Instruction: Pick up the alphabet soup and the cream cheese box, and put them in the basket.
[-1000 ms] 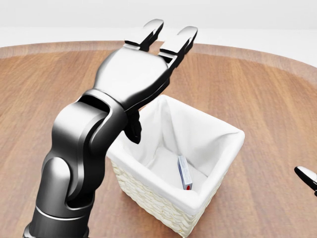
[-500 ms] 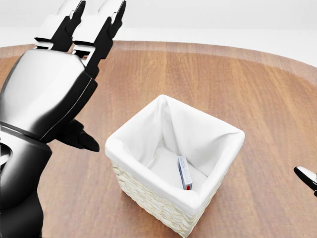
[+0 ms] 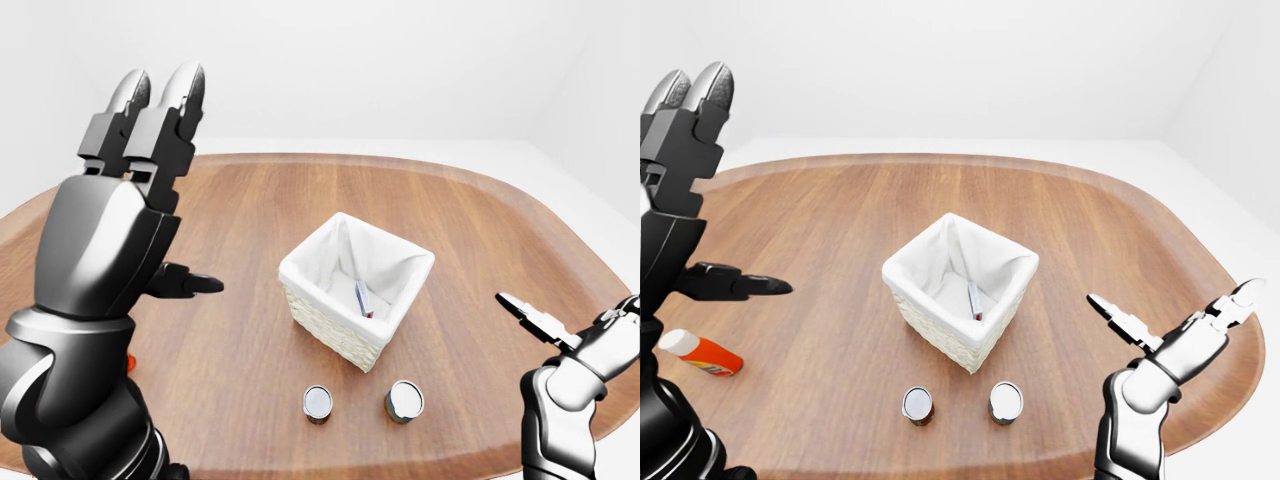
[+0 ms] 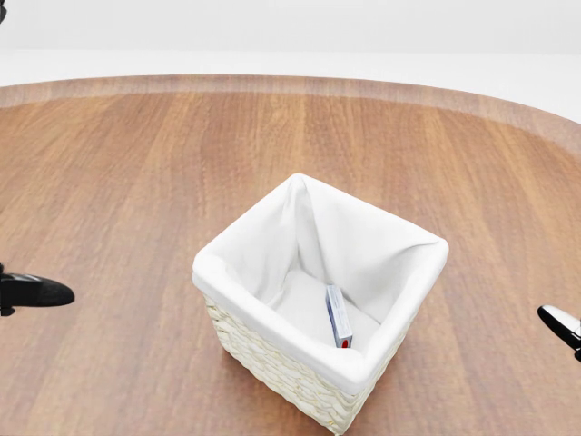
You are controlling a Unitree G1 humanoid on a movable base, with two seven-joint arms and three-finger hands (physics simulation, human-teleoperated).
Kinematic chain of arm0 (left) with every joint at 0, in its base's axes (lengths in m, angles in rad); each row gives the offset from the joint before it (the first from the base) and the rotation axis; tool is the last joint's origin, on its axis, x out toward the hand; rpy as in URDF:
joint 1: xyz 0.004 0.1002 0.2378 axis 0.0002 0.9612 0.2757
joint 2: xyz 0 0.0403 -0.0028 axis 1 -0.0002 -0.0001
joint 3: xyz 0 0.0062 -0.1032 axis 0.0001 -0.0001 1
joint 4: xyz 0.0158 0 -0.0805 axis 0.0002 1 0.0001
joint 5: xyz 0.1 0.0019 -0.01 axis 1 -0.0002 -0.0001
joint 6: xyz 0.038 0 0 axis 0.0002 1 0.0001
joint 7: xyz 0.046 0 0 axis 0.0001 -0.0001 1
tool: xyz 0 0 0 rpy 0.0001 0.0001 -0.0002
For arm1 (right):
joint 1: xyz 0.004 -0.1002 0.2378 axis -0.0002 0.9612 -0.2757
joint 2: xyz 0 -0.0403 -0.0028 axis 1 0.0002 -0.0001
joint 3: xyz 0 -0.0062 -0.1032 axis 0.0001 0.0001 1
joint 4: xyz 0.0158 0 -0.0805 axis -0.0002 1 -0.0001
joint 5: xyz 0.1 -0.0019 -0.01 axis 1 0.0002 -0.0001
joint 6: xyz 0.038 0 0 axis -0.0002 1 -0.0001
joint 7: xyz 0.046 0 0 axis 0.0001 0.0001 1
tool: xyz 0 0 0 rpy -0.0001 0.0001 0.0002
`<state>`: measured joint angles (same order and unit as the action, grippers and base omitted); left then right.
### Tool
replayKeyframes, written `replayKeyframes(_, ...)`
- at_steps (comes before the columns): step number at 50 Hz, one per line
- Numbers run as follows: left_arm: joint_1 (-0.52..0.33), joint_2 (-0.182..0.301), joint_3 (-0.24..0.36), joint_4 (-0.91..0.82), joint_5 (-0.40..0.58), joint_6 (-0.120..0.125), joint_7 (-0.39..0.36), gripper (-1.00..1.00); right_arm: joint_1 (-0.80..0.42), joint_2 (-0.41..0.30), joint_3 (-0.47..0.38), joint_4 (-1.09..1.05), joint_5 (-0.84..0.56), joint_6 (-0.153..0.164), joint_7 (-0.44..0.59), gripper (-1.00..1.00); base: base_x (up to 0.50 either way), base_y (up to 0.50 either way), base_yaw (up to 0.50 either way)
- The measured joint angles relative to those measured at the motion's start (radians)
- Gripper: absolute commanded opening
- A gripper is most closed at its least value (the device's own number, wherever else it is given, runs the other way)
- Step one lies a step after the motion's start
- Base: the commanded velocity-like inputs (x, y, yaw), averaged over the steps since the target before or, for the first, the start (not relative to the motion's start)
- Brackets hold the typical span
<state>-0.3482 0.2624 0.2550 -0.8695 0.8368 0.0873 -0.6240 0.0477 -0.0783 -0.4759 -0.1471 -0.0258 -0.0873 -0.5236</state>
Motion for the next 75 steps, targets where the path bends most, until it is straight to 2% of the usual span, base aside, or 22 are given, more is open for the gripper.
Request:
replayKeyframes(8,0.057,0.068,0.123,-0.063,-0.118,0.0,0.008,1.0,0.001,0.0,0.0,-0.002,0.0,0.0,0.0,1.0,0.0,0.0,0.0)
replayKeyframes(22,0.137,0.16,0.347,-0.139,-0.294,0.0,0.006,1.0,0.002,0.001,0.001,-0.002,-0.003,0.0,0.0,1.0,0.0,0.0,0.0)
replayKeyframes(35,0.177,0.208,0.479,-0.153,-0.404,0.0,0.003,1.0,0.002,0.001,0.001,0.0,-0.004,0.0,0.0,1.0,0.0,0.0,0.0)
replayKeyframes(49,0.243,0.212,0.544,-0.101,-0.436,0.0,0.008,1.0,0.002,0.001,0.002,0.006,-0.006,0.0,0.0,1.0,0.0,0.0,0.0)
replayKeyframes(75,0.274,0.209,0.573,-0.076,-0.457,0.0,0.011,1.0,-0.003,-0.004,0.0,0.011,-0.031,0.0,0.0,1.0,0.0,0.0,0.0)
